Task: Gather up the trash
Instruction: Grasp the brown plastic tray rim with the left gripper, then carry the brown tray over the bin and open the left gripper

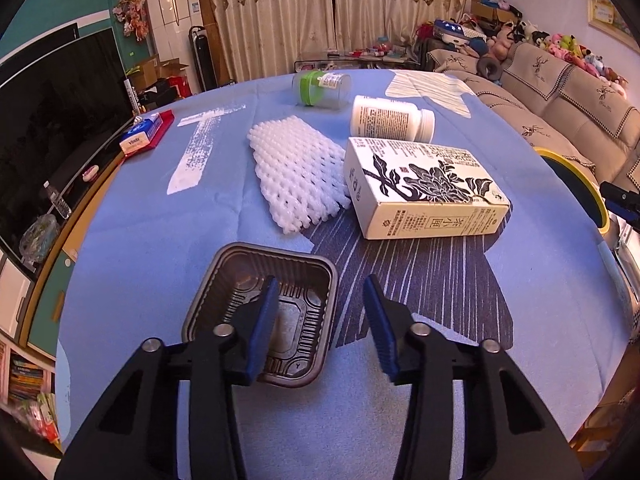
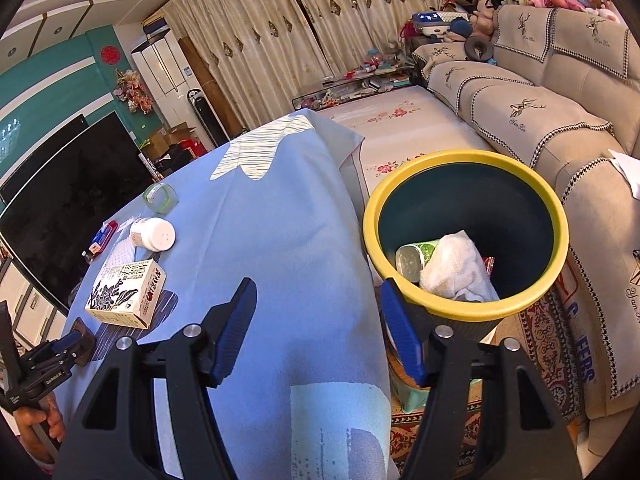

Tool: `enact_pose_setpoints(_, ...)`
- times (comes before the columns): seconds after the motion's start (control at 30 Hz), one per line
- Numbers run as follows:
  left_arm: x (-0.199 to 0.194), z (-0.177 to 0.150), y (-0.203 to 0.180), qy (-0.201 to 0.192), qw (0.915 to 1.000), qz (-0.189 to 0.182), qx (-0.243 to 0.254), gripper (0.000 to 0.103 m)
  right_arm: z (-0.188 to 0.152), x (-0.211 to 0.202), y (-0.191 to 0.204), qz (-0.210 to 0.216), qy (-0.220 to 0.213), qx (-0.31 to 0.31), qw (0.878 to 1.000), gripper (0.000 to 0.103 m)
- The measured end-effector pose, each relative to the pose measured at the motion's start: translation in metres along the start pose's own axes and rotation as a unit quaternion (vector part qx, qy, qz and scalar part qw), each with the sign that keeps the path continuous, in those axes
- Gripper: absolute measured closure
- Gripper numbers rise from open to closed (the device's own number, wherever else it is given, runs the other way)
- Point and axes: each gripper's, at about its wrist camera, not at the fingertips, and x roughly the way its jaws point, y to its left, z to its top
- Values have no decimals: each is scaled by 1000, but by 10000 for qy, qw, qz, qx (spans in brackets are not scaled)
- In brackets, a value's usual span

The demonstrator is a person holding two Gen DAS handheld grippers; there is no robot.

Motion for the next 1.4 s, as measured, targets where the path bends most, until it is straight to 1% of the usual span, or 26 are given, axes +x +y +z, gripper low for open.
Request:
enact_pose_setpoints(0.13,7,0,-2,104,9999,-56,2,70,0,0,-1,20,5,25,10000,42)
enact_pose_setpoints(0.2,9,-1,-1,136,9999,-92,-28,83,0,1,-3,21,5,42,10000,42)
enact_pose_setpoints(0.27,10,-4,0,149,9998,-150,-19,92,1,1,-4,27,9,68,10000,42)
enact_pose_setpoints(0.4,9,-7,0,144,9998,-160,6,96,0,1,-5,47,-2,101,9999,42)
enact_pose_setpoints(0.47,6,-8,0,113,9997,-232,2,97,0,1,-5,55,-4,107,9999,42)
enact_pose_setpoints(0.67,-9,-9,-3,-5,9997,-235,40,98,-1,-3,-6,102,-46,130,9999,42)
enact_pose_setpoints(0.8,-30,-3,-11,-206,9993,-257,160,98,-2,-8,-9,95,-81,148,9998,42)
enact_pose_setpoints(0.93,-56,10,-23,-474,9976,-425,272,98,-2,-16,-12,49,-159,172,9997,42)
enact_pose_setpoints(1.0,-66,20,-30,-577,9961,-565,361,98,-2,-22,-14,-28,-235,153,9996,42)
enact_pose_setpoints(1.13,-77,52,-58,-777,9907,-859,719,98,-3,-34,-24,-242,-413,186,9987,42)
enact_pose_setpoints(1.27,-74,86,-104,-866,9813,-1267,1162,98,-4,-43,-41,-480,-506,284,9972,42)
enact_pose_setpoints(1.4,-58,117,-158,-771,9701,-1788,1446,98,-5,-51,-60,-763,-600,389,9945,42)
